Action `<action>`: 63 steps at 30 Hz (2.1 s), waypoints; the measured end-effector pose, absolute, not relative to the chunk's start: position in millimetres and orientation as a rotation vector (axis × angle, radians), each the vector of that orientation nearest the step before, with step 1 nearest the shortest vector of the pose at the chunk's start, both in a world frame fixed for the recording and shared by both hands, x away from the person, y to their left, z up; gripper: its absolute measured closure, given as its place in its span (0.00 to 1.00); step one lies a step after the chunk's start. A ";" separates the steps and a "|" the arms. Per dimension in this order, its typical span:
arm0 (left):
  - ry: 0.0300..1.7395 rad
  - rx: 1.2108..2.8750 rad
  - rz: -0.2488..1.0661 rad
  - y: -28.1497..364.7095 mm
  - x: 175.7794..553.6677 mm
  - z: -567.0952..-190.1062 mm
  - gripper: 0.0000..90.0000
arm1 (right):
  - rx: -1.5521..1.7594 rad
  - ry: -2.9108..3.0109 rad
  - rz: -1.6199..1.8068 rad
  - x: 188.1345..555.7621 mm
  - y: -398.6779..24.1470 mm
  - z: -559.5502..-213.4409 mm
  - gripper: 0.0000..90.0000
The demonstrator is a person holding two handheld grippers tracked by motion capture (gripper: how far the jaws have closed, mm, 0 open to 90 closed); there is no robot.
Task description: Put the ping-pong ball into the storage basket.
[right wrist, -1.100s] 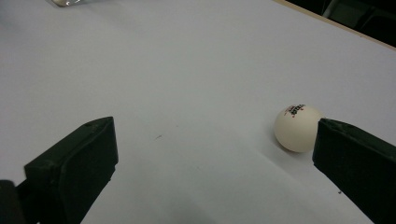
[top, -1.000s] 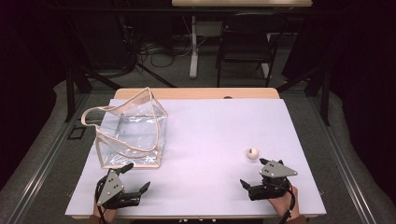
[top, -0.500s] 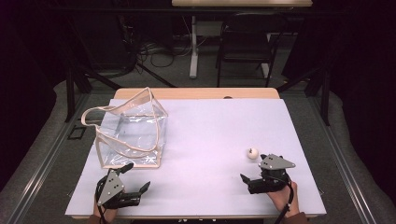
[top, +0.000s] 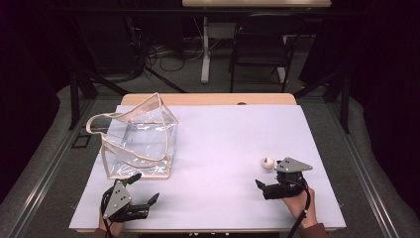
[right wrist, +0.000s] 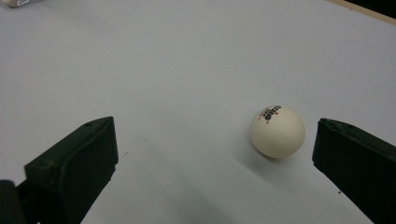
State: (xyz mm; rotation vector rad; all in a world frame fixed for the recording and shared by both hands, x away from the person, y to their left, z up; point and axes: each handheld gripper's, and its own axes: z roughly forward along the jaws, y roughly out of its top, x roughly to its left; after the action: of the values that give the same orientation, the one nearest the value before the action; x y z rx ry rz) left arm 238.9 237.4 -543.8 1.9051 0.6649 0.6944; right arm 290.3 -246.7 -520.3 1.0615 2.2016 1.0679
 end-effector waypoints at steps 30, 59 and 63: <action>0.665 1.911 0.692 236.5 239.8 -544.6 0.18 | 1.152 2.219 0.985 326.4 -246.7 -522.5 0.00; 0.667 1.909 0.689 236.4 239.4 -544.7 0.18 | 1.248 2.221 0.976 352.3 -254.0 -536.9 0.00; 0.666 1.908 0.690 236.4 239.3 -544.6 0.18 | 1.260 2.220 0.981 353.3 -254.8 -539.9 0.01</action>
State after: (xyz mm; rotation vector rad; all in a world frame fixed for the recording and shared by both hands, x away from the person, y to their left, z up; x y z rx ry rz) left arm 239.3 236.4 -544.6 1.9085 0.6662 0.6902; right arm 353.3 -254.8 -539.9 1.2596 2.2203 0.9809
